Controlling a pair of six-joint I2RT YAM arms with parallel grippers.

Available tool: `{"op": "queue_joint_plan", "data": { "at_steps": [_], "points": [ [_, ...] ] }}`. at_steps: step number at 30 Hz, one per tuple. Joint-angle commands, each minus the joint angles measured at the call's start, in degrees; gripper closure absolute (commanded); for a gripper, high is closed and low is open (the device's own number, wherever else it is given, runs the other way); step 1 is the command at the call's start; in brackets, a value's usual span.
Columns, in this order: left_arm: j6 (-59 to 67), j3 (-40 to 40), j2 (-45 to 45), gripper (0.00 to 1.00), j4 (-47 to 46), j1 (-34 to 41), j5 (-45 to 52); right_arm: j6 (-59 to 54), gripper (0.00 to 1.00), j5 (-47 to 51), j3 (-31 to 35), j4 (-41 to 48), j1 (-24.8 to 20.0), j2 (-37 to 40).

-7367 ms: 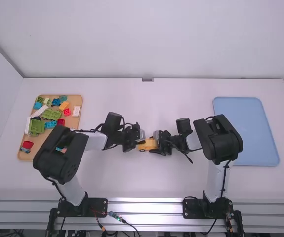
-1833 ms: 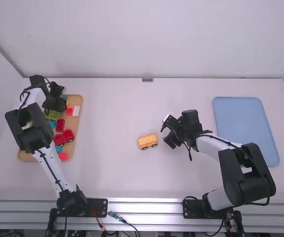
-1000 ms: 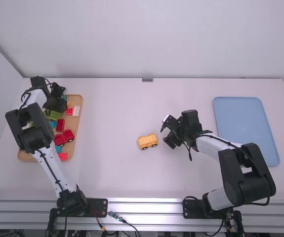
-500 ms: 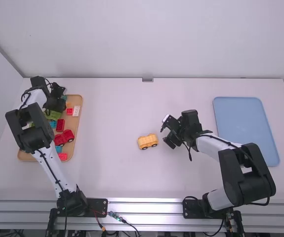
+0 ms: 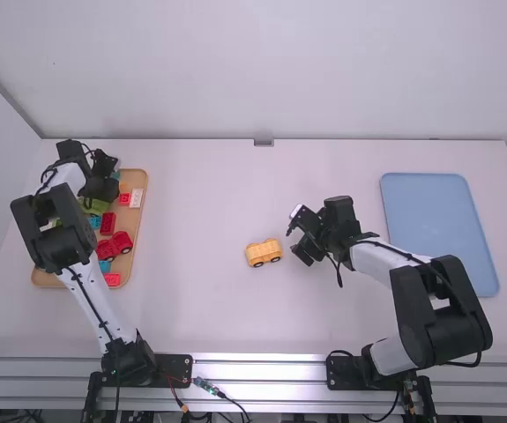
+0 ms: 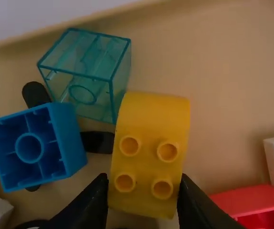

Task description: Assemble lego blocks to make yellow taxi

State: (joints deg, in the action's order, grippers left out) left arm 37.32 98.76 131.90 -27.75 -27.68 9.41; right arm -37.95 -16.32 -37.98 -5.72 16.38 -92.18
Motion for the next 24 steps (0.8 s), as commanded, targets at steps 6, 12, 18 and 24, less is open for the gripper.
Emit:
{"op": "queue_joint_plan", "data": {
  "at_steps": [6, 12, 18, 24],
  "points": [
    [-0.2, -0.6, 1.2, 0.64, 0.4, 0.4, 5.2, 0.2, 0.01, -0.3, 0.1, 0.2, 0.2, 1.7],
    [-0.4, -0.7, 1.2, 0.81, 0.9, 0.2, 5.1, 0.2, 0.01, -0.3, 0.1, 0.2, 0.2, 1.7],
    [-0.7, -0.7, 1.2, 0.76, 1.4, 0.4, 5.2, 0.2, 0.01, -0.3, 0.1, 0.2, 0.2, 1.7],
    [-1.6, -0.7, 1.2, 0.44, 1.9, 0.3, 7.5, 0.2, 0.01, -0.3, 0.1, 0.2, 0.2, 1.7]
  ]
}}
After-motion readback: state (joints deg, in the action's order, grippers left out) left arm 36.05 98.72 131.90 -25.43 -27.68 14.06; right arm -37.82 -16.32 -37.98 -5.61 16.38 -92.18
